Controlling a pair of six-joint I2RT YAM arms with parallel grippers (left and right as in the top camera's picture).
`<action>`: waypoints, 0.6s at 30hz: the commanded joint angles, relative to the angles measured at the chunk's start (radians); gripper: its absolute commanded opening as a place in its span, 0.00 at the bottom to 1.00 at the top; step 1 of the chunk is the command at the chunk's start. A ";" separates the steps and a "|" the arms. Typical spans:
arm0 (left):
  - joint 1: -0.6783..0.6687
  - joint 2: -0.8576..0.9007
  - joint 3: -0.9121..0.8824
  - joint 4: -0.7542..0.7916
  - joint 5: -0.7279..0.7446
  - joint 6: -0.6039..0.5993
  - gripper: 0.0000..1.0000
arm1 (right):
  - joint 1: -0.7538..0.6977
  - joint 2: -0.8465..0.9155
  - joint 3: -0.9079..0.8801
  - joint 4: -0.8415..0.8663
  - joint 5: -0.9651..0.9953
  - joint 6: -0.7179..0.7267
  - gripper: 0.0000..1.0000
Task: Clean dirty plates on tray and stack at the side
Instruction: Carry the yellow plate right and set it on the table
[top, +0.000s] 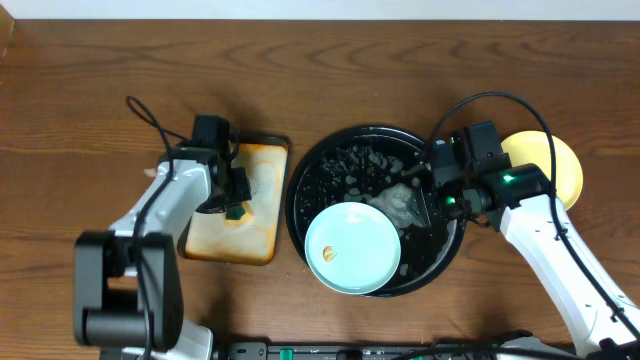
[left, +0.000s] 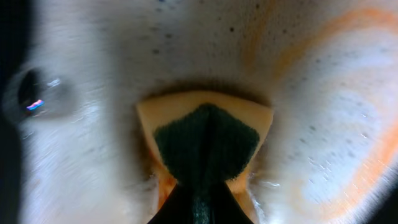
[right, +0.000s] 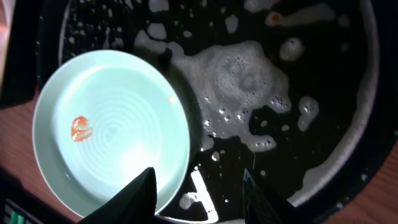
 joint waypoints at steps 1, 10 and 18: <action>0.002 0.090 -0.006 0.028 0.021 0.073 0.08 | 0.011 0.003 0.004 -0.012 0.012 -0.005 0.43; 0.002 0.192 -0.003 0.061 0.022 0.073 0.08 | 0.011 0.003 0.004 -0.060 0.011 -0.053 0.44; 0.002 0.113 0.098 -0.073 0.040 0.069 0.08 | 0.011 0.003 -0.037 -0.073 -0.035 -0.104 0.44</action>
